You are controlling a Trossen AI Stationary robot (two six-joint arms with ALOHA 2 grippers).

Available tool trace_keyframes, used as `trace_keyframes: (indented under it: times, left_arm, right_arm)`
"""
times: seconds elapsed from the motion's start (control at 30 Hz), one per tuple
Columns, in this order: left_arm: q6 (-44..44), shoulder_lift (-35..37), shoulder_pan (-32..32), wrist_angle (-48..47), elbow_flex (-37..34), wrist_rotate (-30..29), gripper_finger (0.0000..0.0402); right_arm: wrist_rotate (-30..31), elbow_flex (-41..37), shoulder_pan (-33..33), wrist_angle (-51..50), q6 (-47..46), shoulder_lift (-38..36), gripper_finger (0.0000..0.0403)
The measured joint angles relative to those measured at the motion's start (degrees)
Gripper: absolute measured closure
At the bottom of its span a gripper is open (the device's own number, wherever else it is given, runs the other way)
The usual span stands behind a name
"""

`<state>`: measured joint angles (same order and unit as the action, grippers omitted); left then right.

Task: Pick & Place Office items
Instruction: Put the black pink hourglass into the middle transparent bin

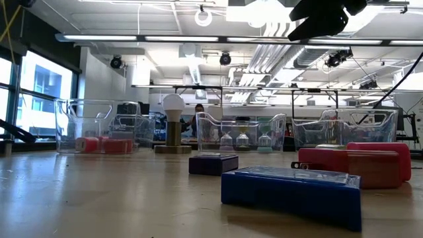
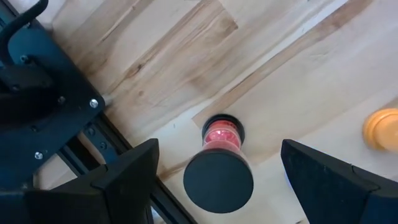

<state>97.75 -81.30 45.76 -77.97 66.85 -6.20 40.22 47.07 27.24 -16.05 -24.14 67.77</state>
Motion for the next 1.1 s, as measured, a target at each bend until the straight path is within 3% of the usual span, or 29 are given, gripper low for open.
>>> trace_keyframes:
  times: [0.6, 1.1]
  left_arm:
    - [-0.23, -5.53, 1.44, 1.19, -0.02, 2.44, 0.0073]
    - [4.69, -5.75, 5.94, 1.32, -0.02, -0.66, 0.0074]
  right_arm:
    - [-0.25, 0.00, 0.00, 0.02, -0.49, 0.00, 0.0042]
    - [-0.32, 0.00, 0.00, -0.02, -1.66, 0.00, 0.0042]
